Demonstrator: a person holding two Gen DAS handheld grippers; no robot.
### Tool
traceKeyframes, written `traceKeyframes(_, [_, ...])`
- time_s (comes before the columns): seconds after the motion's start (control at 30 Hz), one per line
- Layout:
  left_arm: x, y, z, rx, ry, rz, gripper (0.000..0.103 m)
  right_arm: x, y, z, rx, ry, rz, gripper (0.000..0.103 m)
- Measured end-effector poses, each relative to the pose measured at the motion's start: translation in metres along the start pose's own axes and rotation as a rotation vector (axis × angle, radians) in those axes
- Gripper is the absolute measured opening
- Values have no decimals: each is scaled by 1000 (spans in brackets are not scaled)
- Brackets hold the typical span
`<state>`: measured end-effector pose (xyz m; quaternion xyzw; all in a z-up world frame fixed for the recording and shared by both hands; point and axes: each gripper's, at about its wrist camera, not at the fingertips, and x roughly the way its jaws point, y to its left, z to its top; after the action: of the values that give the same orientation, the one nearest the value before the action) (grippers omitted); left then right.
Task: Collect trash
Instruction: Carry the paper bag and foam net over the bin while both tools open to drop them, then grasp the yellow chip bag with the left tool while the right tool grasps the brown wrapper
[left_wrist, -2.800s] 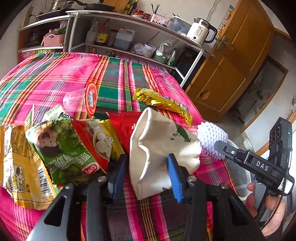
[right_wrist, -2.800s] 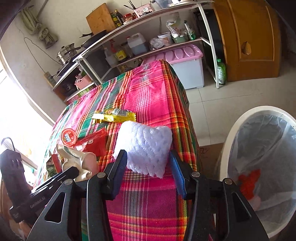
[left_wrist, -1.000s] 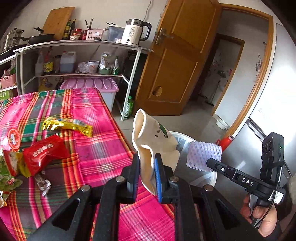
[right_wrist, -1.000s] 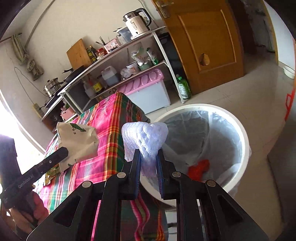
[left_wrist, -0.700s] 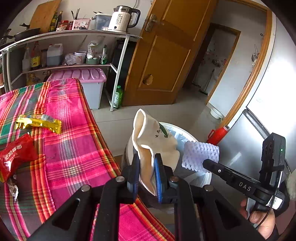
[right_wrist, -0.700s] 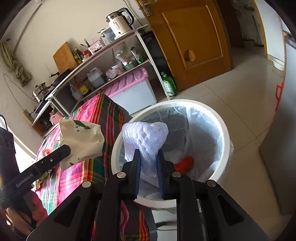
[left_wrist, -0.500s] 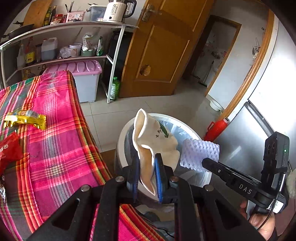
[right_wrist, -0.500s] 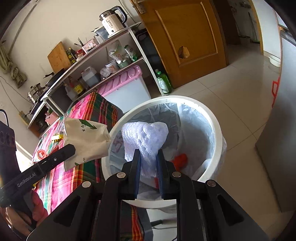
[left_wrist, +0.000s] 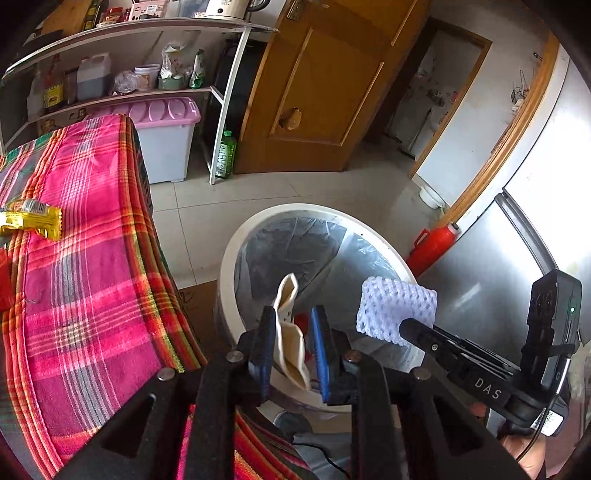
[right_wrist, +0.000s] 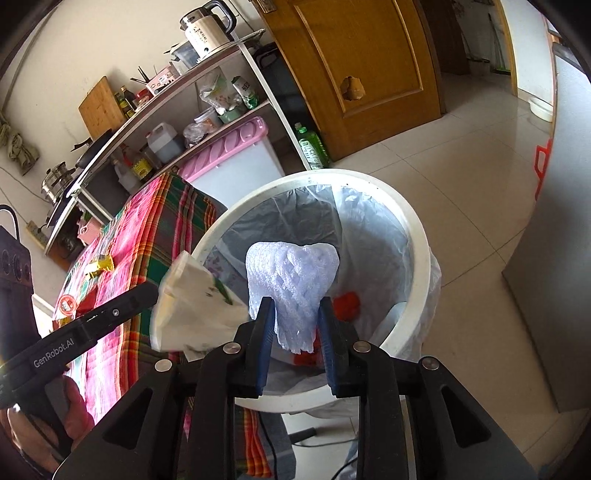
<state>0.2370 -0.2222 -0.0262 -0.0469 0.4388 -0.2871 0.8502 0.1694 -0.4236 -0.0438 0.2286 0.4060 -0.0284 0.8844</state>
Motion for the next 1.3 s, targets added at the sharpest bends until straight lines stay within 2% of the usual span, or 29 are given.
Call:
traceKeyframes(0.03, [-1, 1, 0, -2, -2, -1, 21, -1, 0, -1, -1, 0, -4, 32])
traceKeyframes(0.27, [-17, 4, -1, 3, -51, -4, 21, -6, 6, 1, -26, -19, -10, 35])
traceKeyframes(0.53, [-59, 12, -13, 13, -158, 9, 21, -28, 32, -6, -94, -82, 55, 35])
traceKeyframes(0.9, [-122, 47, -42, -28, -273, 112, 21, -42, 95, -25, -230, -106, 180, 35])
traceKeyframes(1.13, [-149, 73, -63, -74, -305, 183, 21, -46, 130, -40, -311, -111, 258, 35])
traceKeyframes(1.3, [-167, 91, -82, -104, -323, 225, 21, -42, 149, -48, -344, -83, 297, 37])
